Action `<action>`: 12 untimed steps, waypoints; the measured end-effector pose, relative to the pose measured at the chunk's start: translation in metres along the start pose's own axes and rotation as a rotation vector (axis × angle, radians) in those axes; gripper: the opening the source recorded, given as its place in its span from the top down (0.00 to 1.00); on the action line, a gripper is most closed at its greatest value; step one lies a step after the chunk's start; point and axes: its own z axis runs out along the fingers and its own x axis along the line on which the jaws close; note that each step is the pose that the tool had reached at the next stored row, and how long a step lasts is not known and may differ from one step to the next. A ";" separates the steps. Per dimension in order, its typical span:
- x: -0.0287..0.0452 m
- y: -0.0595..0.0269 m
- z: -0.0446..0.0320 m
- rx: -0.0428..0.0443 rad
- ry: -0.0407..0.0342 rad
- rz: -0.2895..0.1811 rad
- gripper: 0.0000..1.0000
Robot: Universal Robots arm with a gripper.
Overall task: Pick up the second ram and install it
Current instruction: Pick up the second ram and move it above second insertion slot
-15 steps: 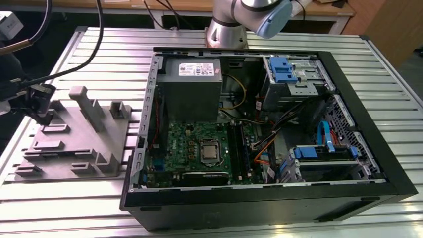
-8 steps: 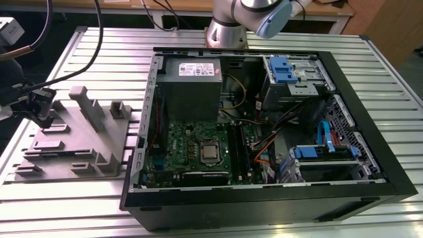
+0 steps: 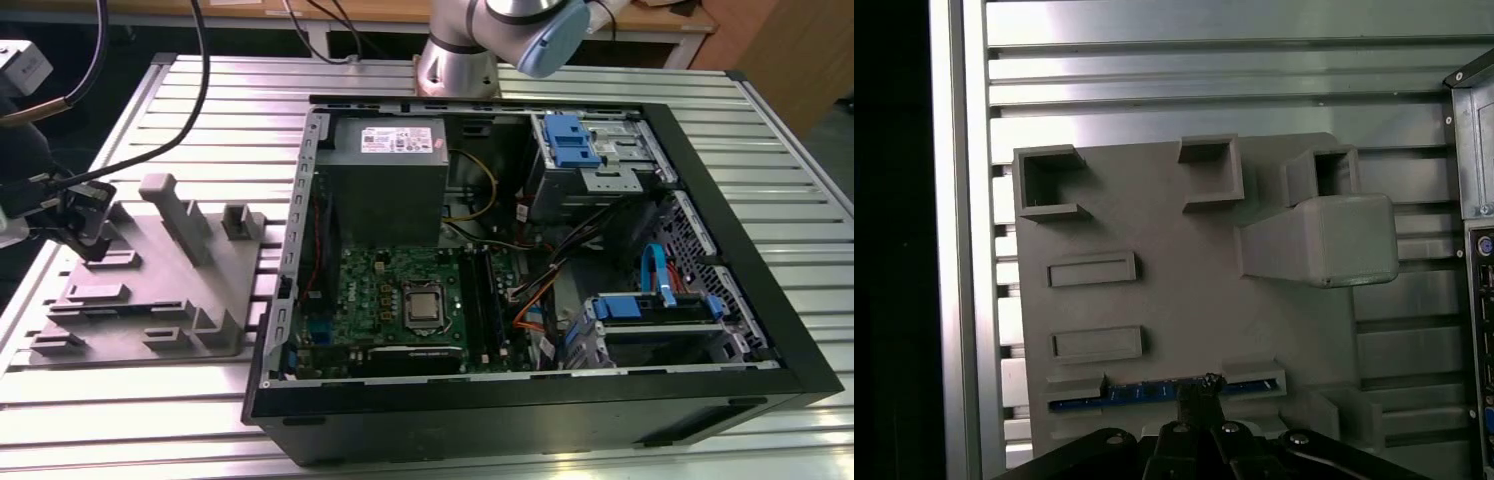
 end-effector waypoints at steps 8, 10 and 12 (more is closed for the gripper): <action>0.0000 0.0000 0.0001 0.0000 0.0000 0.000 0.90; 0.0000 0.0000 0.0001 0.0000 0.0001 0.000 0.90; 0.0000 0.0000 0.0004 0.0003 0.0001 -0.004 0.90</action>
